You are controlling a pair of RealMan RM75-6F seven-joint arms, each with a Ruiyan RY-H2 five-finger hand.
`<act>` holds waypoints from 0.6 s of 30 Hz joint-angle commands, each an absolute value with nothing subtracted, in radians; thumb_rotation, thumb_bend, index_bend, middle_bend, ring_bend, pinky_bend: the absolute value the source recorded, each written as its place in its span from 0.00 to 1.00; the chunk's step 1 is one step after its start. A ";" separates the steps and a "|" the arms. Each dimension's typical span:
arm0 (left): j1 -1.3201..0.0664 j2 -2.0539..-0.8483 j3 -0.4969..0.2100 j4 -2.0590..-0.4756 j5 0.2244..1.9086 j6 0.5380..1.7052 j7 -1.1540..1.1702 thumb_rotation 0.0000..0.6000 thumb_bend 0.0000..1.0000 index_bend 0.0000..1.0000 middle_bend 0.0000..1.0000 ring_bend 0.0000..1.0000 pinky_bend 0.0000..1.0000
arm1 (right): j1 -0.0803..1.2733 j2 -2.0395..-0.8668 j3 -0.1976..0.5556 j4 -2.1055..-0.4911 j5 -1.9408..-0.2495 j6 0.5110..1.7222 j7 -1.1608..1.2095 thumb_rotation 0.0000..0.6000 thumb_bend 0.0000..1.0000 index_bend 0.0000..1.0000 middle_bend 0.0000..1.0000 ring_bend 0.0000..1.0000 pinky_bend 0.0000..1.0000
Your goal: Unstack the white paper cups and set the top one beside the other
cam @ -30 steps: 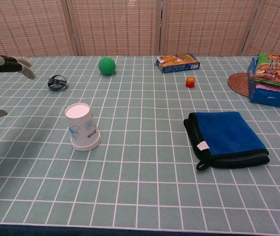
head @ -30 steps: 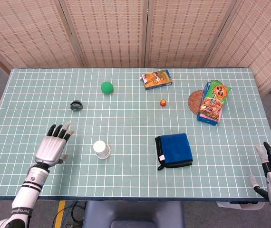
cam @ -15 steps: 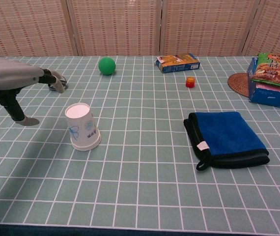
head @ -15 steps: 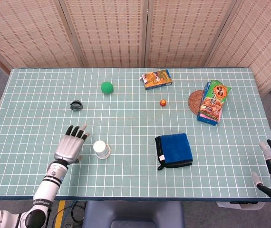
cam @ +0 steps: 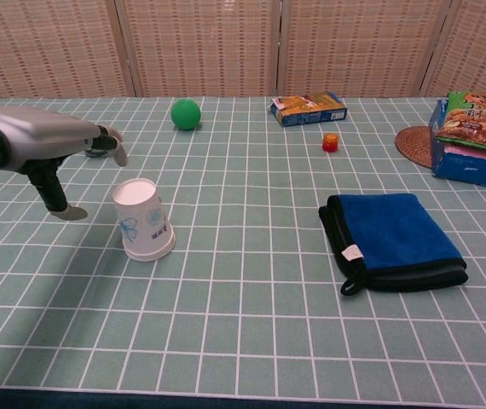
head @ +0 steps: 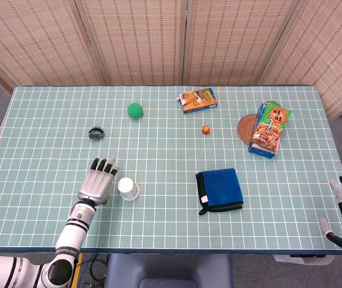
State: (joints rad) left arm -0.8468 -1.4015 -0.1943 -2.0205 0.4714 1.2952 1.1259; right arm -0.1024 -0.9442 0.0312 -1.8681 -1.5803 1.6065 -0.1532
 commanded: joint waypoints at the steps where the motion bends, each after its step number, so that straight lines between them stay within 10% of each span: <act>1: -0.862 -1.412 -0.191 -2.016 0.457 1.305 1.126 1.00 0.29 0.21 0.00 0.00 0.00 | -0.104 -0.941 0.029 -1.867 -1.583 1.612 -0.147 1.00 0.31 0.01 0.00 0.00 0.00; 18: -0.951 -1.499 -0.181 -2.045 0.387 1.431 1.190 1.00 0.29 0.23 0.00 0.00 0.00 | -0.110 -0.922 0.011 -1.857 -1.617 1.634 -0.097 1.00 0.31 0.01 0.00 0.00 0.00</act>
State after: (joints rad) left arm -0.9479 -1.4963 -0.1807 -2.0427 0.3888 1.4271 1.1874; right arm -0.1099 -0.9223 0.0117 -1.8577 -1.6164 1.6335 -0.0982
